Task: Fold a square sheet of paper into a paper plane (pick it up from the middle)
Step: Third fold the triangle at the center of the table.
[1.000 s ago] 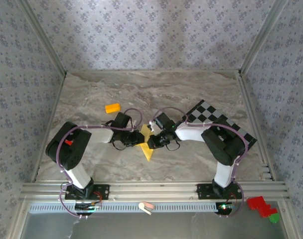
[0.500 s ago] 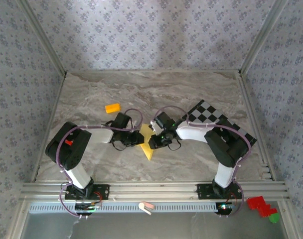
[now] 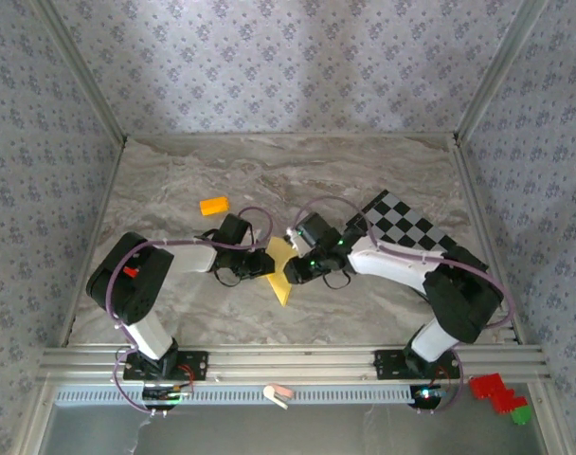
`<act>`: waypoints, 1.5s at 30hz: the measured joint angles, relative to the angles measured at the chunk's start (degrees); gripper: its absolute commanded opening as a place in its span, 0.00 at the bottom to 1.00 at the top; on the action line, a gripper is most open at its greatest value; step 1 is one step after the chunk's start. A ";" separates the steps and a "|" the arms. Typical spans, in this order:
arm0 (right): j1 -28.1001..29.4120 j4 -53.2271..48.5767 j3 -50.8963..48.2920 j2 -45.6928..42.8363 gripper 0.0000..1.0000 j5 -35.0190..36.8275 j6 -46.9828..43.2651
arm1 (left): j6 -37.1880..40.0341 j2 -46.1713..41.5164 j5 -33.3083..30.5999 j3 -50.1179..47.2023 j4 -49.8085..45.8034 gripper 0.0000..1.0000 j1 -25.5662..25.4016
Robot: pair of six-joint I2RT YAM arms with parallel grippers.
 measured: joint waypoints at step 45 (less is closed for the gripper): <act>3.96 20.57 -9.07 8.46 0.06 -5.14 4.37 | 0.26 0.22 -1.11 1.42 -2.47 0.16 -0.35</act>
